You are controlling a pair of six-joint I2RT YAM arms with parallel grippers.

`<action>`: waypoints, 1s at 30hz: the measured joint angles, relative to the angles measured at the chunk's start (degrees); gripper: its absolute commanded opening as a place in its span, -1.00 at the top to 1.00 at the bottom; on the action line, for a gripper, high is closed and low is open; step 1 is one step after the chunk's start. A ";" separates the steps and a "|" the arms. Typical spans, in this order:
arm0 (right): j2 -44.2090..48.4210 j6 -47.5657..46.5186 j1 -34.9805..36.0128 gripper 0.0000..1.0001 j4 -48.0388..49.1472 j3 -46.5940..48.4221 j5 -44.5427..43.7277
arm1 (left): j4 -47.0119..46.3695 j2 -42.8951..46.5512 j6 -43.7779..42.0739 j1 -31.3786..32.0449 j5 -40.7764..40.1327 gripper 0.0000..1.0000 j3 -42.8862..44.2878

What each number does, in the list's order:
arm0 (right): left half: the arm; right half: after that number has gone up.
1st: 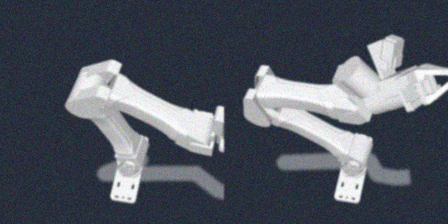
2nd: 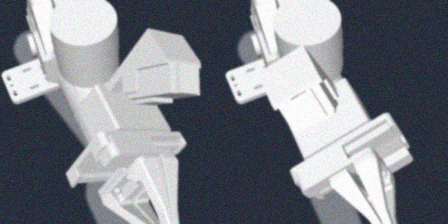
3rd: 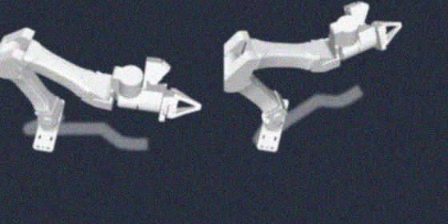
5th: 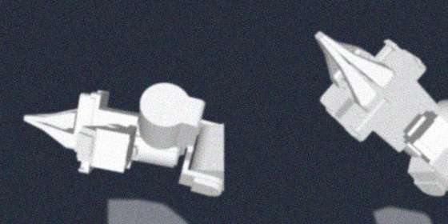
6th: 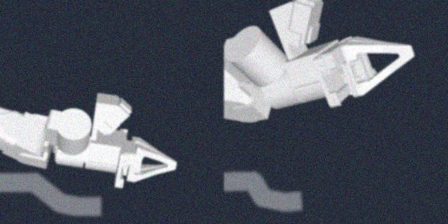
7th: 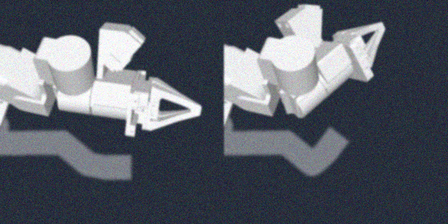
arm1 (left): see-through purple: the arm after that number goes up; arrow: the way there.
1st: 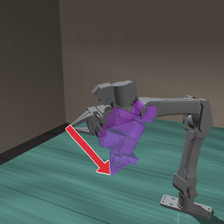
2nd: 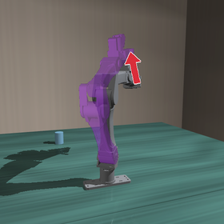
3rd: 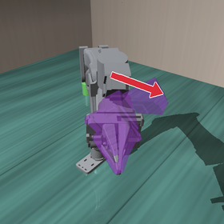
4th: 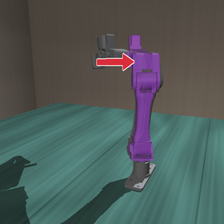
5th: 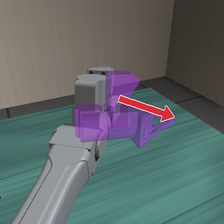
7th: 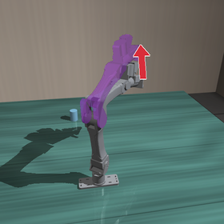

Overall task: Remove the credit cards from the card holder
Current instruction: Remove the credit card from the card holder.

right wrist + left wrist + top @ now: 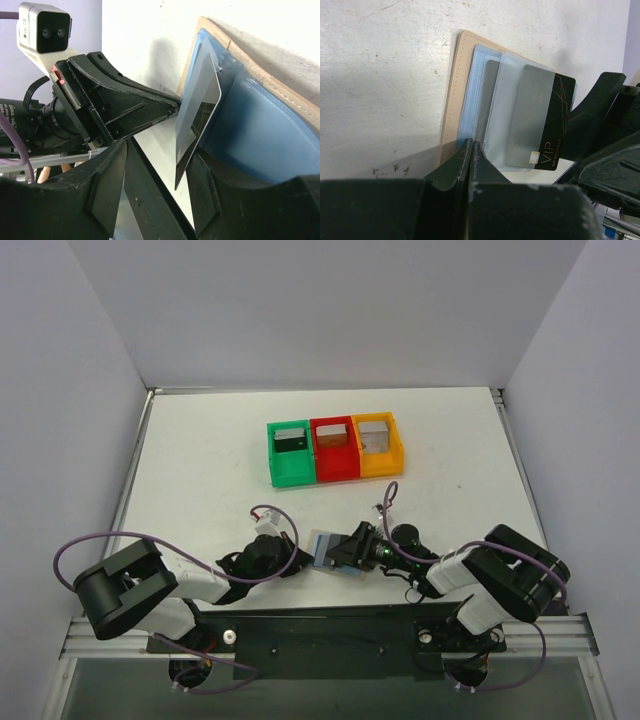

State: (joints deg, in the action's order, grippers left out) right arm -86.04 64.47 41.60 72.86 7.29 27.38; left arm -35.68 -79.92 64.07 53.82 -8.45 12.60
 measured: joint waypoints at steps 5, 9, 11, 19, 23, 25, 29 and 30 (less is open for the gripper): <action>0.66 -0.70 0.00 0.22 -1.51 -0.15 -0.37 | 0.42 0.31 0.00 -0.04 0.13 1.00 0.00; 1.20 -1.51 0.00 0.31 -3.30 -0.15 -0.96 | 0.52 0.37 -0.04 -0.09 0.15 1.00 0.00; 1.62 -1.79 0.00 0.38 -4.35 -0.15 -1.25 | 0.70 0.50 -0.11 -0.15 0.17 1.00 0.00; 2.91 -3.04 0.00 0.56 -8.22 -0.15 -2.51 | 1.22 0.85 -0.24 -0.20 0.20 1.00 0.00; 2.93 -3.23 0.00 0.64 -8.94 -0.15 -2.93 | 1.60 1.11 -0.24 -0.20 0.17 1.00 -0.02; 2.93 -3.28 0.00 0.68 -9.11 -0.15 -3.13 | 1.75 1.22 -0.24 -0.20 0.17 1.00 -0.02; 2.93 -3.50 0.00 0.74 -9.84 -0.17 -3.48 | 2.10 1.46 -0.26 -0.20 0.17 1.00 0.00; 2.97 -3.69 0.00 0.74 -10.14 -0.17 -3.58 | 2.12 1.49 -0.26 -0.20 0.17 1.00 -0.02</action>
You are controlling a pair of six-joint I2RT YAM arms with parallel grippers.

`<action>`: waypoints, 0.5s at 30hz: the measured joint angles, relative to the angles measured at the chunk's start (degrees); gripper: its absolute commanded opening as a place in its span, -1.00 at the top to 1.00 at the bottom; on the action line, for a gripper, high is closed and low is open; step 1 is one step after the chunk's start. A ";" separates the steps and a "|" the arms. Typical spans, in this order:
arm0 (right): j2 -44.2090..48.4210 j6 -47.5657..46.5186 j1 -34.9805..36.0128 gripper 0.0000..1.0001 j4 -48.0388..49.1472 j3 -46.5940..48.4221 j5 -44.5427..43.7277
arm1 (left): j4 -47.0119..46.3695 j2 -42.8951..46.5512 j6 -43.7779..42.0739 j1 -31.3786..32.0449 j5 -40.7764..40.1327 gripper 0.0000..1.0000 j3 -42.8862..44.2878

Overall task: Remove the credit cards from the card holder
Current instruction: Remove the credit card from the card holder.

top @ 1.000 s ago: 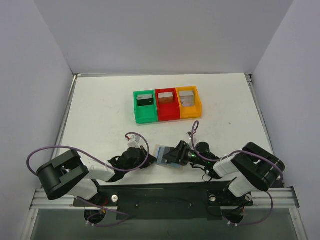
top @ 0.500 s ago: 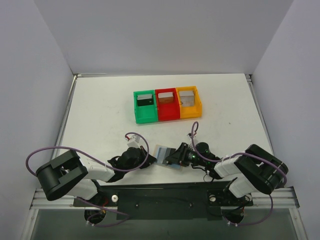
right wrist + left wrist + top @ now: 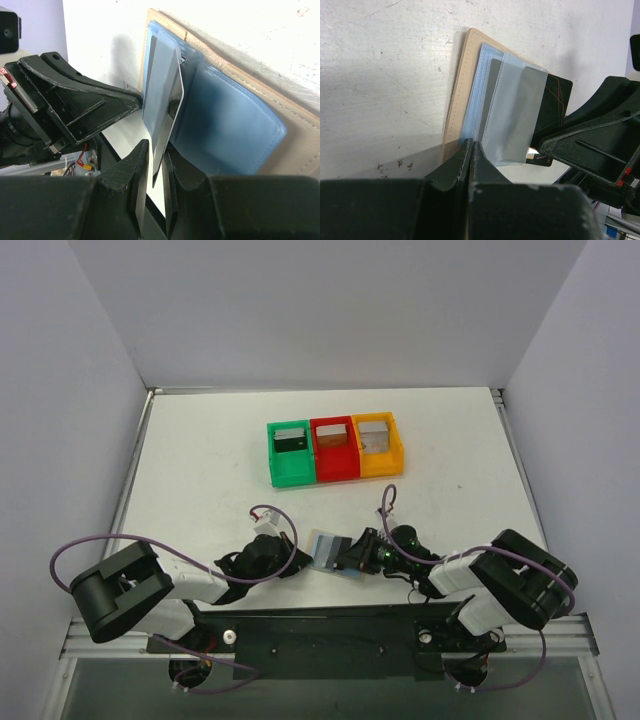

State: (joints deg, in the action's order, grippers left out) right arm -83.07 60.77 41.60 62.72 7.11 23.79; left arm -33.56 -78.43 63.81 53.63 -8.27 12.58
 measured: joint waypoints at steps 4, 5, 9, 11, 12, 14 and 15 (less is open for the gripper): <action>1.42 -0.87 0.00 0.75 -1.75 -0.17 -0.46 | 0.02 0.00 -0.02 0.00 0.00 1.00 0.02; 2.14 -1.03 0.00 0.76 -2.29 -0.20 -0.52 | 0.02 0.00 -0.02 0.00 0.00 1.00 0.00; 4.81 -2.01 0.00 0.78 -4.61 -0.22 -1.01 | 0.02 0.00 -0.02 0.00 0.00 1.00 0.02; 5.79 -2.49 0.00 0.78 -5.77 -0.22 -1.22 | 0.02 0.00 -0.02 0.00 0.00 1.00 0.00; 6.16 -2.67 0.00 0.79 -6.36 -0.22 -1.31 | 0.02 0.00 -0.02 0.00 0.00 1.00 0.00; 6.58 -3.02 0.00 0.83 -7.23 -0.22 -1.46 | 0.02 0.00 -0.02 0.00 0.00 1.00 0.00; 6.58 -3.23 0.00 0.87 -7.50 -0.22 -1.49 | 0.02 0.00 -0.02 0.00 0.00 1.00 0.02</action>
State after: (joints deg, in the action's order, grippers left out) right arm -76.49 57.54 41.60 55.22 6.90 22.31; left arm -33.54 -78.43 63.79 53.63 -8.27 12.60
